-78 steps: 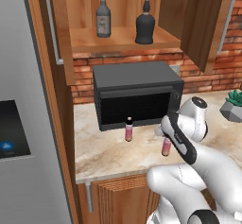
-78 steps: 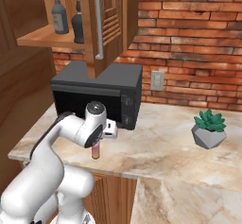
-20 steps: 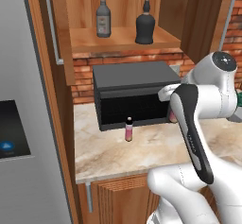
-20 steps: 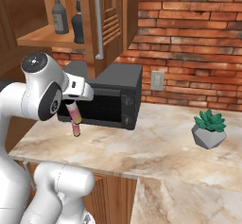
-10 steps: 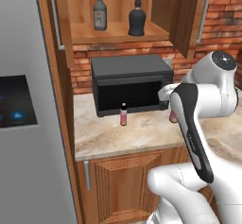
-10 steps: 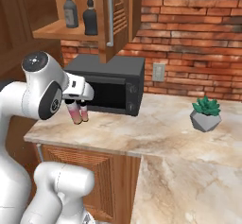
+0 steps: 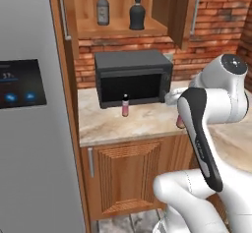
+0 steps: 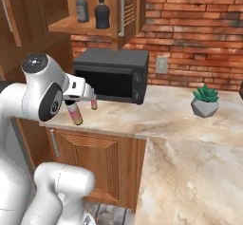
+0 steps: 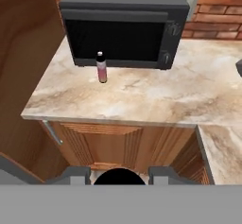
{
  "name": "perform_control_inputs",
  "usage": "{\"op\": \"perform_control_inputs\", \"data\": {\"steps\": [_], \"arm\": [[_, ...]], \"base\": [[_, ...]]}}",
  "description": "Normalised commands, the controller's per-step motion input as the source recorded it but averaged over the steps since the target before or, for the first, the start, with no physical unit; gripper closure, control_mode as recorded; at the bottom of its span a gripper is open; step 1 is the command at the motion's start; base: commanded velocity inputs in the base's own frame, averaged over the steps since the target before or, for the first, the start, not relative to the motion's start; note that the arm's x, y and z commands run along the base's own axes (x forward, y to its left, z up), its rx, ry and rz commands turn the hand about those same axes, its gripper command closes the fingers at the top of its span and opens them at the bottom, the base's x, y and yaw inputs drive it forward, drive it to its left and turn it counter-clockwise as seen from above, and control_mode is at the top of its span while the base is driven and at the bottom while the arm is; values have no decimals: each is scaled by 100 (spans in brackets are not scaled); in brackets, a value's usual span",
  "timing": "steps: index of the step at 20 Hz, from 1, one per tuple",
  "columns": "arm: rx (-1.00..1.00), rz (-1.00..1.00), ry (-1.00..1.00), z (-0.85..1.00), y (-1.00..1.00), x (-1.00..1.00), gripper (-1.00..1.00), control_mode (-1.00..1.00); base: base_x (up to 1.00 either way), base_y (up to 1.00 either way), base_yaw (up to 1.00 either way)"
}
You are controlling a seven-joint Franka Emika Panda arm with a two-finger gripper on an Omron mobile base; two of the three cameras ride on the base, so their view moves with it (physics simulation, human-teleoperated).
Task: Sort all alcoholic drinks to one cabinet, and non-alcoholic drinks to the other.
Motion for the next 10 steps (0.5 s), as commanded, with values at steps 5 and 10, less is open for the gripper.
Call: {"op": "perform_control_inputs", "data": {"steps": [5,10], "arm": [[0,0,0,0,0,0,100,100],[0,0,0,0,0,0,100,100]], "base": [[-58,33,0],[-43,46,-8]]}}
